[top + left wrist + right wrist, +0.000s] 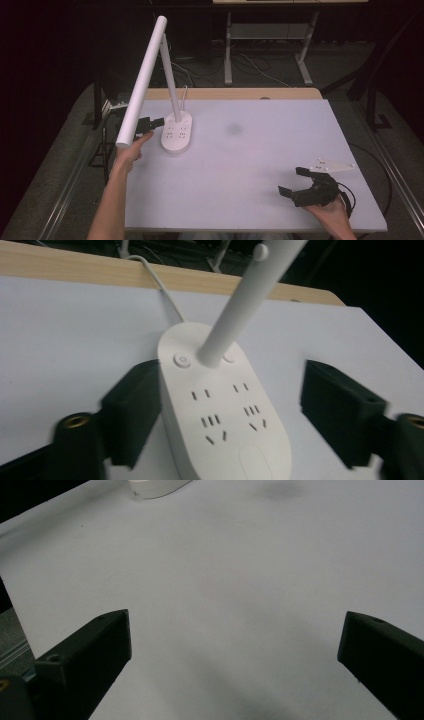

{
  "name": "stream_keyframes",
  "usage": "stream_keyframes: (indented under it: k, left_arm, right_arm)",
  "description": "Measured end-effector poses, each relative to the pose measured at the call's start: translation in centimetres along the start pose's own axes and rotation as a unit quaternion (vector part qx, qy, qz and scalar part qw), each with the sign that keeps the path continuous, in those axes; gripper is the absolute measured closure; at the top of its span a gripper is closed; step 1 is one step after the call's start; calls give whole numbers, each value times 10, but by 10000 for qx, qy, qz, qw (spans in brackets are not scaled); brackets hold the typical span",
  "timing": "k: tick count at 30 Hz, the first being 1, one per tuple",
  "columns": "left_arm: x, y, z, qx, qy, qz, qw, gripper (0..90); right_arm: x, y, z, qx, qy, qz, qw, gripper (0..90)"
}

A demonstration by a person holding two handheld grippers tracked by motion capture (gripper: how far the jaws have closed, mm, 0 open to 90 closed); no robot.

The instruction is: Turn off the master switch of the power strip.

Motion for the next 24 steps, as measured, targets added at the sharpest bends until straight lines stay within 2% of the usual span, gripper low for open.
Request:
stream_keyframes:
  k: [1,2,6,10,14,21,24]
  left_arm:
    - [-1,1,-3,-39,1,9,10000,119]
    - [-2,3,-5,-57,-14,41,10000,119]
    - [-9,10,-13,-239,-95,102,9996,3]
    - [-16,18,-21,-377,-1,165,9992,0]
    - [-23,23,-28,-385,8,262,9989,0]
    - [-39,34,-41,-531,76,488,9974,0]
    - [-45,39,-47,-595,115,495,9969,0]
  right_arm:
    - [0,-1,0,-16,1,12,10000,1]
    - [0,-1,0,-16,1,12,10000,1]
    - [1,-1,0,-25,13,-4,10000,0]
    - [1,-1,0,-22,13,-22,10000,0]
    - [1,-2,0,-14,6,-1,10000,0]
    - [1,-1,0,-29,16,-5,10000,0]
    - [1,-1,0,-32,14,-4,10000,1]
Point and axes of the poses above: each handheld gripper's, and its own axes: z roughly forward along the jaws, x roughly out of its top, y roughly to its right, the point moved 3 cm from there along z, roughly forward along the jaws, and after that the axes turned 12 degrees about x, right-handed, at the moved point
